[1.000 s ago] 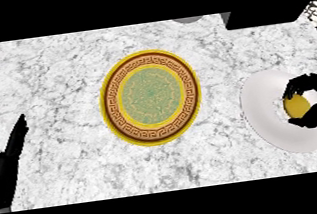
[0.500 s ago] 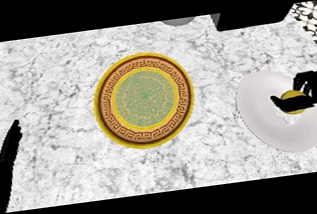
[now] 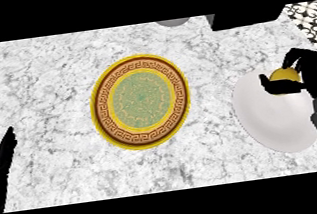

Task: Pick the lemon from the plate and place it in the plate

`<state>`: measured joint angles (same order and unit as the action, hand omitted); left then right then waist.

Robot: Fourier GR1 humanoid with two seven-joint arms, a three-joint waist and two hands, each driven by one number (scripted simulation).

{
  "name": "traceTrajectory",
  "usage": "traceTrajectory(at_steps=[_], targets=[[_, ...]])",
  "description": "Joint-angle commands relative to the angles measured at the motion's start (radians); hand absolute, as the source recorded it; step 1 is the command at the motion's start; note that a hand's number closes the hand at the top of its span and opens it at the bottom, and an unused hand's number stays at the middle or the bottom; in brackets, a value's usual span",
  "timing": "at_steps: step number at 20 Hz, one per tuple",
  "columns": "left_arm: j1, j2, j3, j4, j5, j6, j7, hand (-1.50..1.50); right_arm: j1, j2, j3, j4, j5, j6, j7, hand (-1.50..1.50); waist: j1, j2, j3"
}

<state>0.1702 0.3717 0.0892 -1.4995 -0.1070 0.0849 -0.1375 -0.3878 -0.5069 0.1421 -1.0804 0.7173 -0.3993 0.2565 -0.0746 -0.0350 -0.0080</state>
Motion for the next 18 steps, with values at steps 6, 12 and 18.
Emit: traceTrajectory(at_steps=[6,12,18], targets=[[0.021,-0.002,-0.003,-0.048,0.009,-0.017,0.001,0.0,0.11,0.066,0.157,-0.645,0.056,0.092,0.219,1.5,0.017,0.007,0.005],[-0.076,-0.048,-0.054,0.012,-0.044,0.008,0.023,0.0,0.04,0.142,0.291,-0.93,0.174,0.313,0.521,1.5,0.054,0.028,0.006],[-0.095,-0.057,-0.049,0.026,-0.061,-0.003,-0.001,0.0,-0.243,0.365,0.302,-0.761,0.246,0.425,0.667,1.5,0.082,0.035,0.007]])
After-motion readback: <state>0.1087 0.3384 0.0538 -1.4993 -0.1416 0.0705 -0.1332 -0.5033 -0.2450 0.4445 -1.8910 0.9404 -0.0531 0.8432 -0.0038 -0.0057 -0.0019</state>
